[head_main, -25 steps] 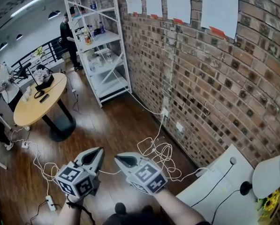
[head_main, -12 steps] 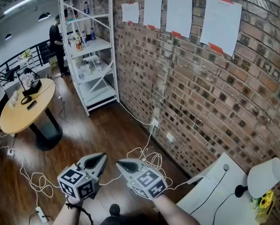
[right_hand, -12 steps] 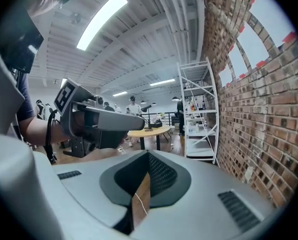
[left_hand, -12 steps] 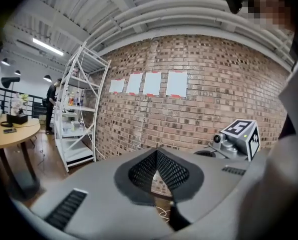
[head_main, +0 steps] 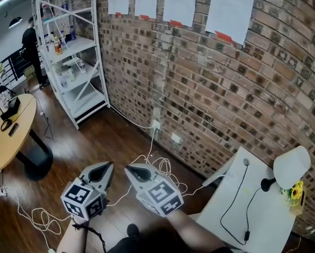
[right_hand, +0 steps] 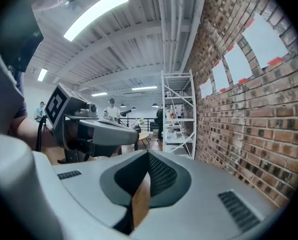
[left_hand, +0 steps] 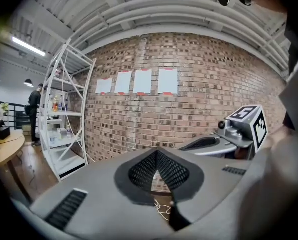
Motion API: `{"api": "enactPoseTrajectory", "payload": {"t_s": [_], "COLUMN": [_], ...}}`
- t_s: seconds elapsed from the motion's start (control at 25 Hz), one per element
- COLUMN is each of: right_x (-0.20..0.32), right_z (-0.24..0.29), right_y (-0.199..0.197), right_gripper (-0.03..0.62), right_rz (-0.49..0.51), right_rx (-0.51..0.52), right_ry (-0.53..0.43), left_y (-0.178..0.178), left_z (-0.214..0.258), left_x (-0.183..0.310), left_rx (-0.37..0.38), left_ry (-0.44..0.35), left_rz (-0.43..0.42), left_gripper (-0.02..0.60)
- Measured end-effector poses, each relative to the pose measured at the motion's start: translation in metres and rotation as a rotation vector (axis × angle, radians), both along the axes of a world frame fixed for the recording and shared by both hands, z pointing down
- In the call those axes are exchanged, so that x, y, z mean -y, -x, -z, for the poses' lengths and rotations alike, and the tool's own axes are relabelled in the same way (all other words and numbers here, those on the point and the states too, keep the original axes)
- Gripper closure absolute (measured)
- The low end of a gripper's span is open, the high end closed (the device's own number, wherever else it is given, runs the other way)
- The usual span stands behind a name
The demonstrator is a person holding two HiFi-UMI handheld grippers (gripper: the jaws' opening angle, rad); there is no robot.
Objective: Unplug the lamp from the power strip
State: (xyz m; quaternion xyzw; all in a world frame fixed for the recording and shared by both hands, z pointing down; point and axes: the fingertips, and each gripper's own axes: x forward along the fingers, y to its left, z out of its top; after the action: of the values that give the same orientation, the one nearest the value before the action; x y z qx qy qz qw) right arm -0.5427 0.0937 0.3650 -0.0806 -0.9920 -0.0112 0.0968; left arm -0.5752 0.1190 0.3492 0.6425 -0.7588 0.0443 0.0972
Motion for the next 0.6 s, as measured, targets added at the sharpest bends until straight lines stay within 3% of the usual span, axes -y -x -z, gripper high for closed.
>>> {"api": "enactPoseTrajectory", "payload": {"t_s": [0.12,0.32,0.6], "right_x": [0.007,0.039,0.086], "right_z": [0.003,0.002,0.006], "right_y": [-0.011,-0.047,-0.117], "right_gripper": [0.605,0.605,0.605], "right_rz": [-0.076,-0.22,-0.411], "right_rx": [0.014,0.008,0.008], "right_ry": [-0.013,-0.024,-0.061], "left_y": [-0.008,-0.023,-0.077], "left_z": [-0.003,0.0,0.014], "left_x": [0.011,0.043,0.091], "left_rx": [0.022,-0.015,-0.004], "left_ry": [-0.007,-0.053,-0.114], "left_rz": [-0.075,-0.127,-0.252], "left_gripper": [0.572,0.572,0.572]}}
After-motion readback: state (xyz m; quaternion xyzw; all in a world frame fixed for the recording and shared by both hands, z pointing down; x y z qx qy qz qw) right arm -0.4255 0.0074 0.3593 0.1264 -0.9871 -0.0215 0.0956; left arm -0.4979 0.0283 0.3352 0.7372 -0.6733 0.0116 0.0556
